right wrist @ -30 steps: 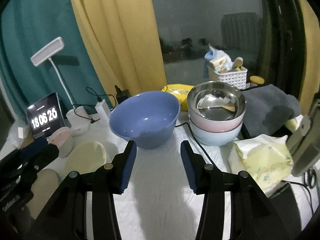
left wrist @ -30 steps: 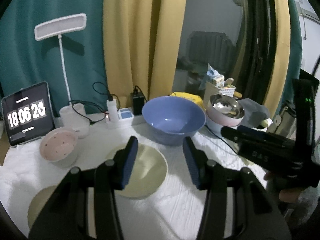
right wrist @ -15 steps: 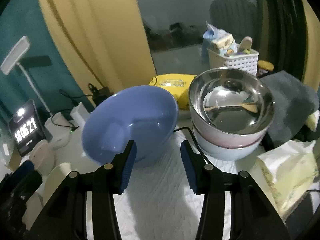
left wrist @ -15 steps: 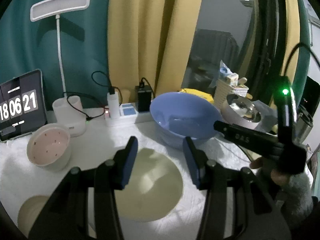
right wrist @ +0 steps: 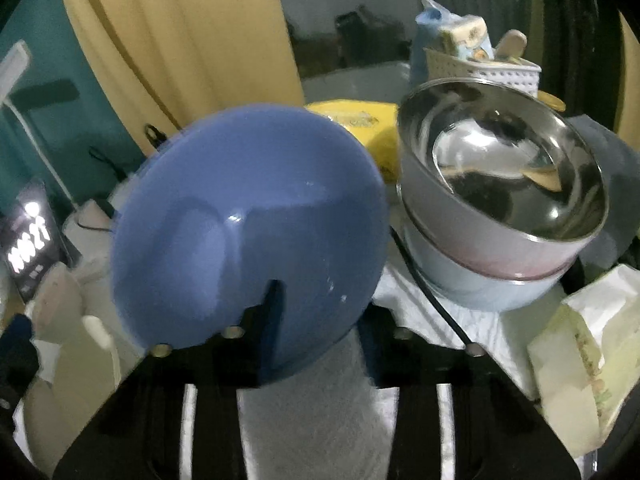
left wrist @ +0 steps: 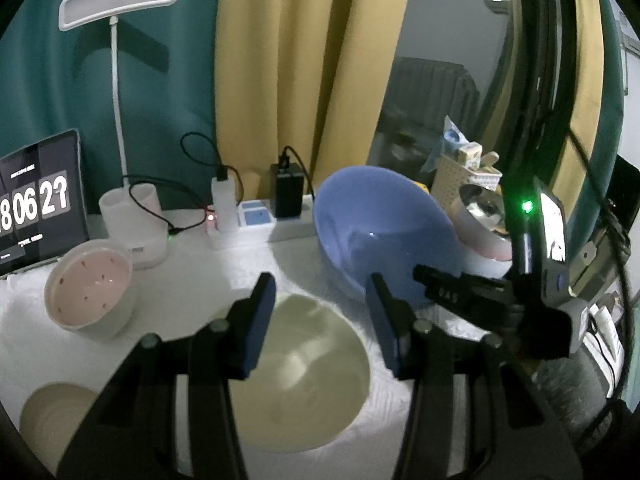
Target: Organize plates and bowls
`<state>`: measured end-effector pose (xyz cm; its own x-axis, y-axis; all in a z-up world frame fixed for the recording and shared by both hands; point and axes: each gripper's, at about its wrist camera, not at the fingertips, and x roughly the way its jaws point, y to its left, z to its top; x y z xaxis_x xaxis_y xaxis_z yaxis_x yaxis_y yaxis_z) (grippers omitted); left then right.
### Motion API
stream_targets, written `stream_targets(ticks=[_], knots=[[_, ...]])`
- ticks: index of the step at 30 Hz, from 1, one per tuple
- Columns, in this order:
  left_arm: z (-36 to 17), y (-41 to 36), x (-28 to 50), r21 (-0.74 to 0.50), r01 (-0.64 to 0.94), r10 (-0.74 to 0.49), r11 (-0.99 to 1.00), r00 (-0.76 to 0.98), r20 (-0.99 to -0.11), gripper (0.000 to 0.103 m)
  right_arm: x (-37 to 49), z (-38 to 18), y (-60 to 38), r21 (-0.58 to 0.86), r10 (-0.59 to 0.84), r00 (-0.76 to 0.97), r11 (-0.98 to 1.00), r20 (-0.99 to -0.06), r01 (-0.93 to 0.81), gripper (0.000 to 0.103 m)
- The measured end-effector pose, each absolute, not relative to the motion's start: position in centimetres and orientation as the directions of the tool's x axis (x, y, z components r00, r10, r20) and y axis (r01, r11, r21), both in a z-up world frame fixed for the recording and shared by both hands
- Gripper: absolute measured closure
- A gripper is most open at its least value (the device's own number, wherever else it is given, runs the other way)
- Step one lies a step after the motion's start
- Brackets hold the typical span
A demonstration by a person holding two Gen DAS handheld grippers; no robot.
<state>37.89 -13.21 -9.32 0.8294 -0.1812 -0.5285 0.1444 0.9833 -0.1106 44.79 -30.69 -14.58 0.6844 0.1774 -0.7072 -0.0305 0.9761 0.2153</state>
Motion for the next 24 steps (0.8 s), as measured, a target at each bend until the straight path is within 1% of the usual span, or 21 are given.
stream_targets(ticks=[2, 7, 11, 17, 24], knots=[[-9.3, -13.4, 37.8, -0.105, 0.144, -0.178, 0.984, 0.830, -0.529, 0.054, 44.7, -14.8, -31.0, 0.217, 0.180, 0.682, 0.976, -0.709, -0.032, 0.089], [-9.3, -14.3, 37.5, -0.080, 0.151, -0.170, 0.985, 0.832, -0.528, 0.054, 43.1, -14.4, -32.4, 0.220, 0.173, 0.683, 0.975, -0.709, -0.018, 0.091], [-9.1, -15.5, 37.0, -0.065, 0.165, -0.175, 0.984, 0.833, -0.525, 0.054, 41.4, -13.8, -33.6, 0.216, 0.168, 0.693, 0.976, -0.701, -0.018, 0.095], [-9.5, -17.5, 36.7, -0.032, 0.187, -0.175, 0.982, 0.827, -0.534, 0.054, 38.7, -14.0, -35.7, 0.223, 0.172, 0.688, 0.975, -0.705, -0.015, 0.094], [-10.1, -19.3, 37.2, 0.007, 0.213, -0.175, 0.977, 0.820, -0.544, 0.054, 37.8, -15.3, -37.5, 0.230, 0.156, 0.675, 0.973, -0.721, 0.021, 0.089]])
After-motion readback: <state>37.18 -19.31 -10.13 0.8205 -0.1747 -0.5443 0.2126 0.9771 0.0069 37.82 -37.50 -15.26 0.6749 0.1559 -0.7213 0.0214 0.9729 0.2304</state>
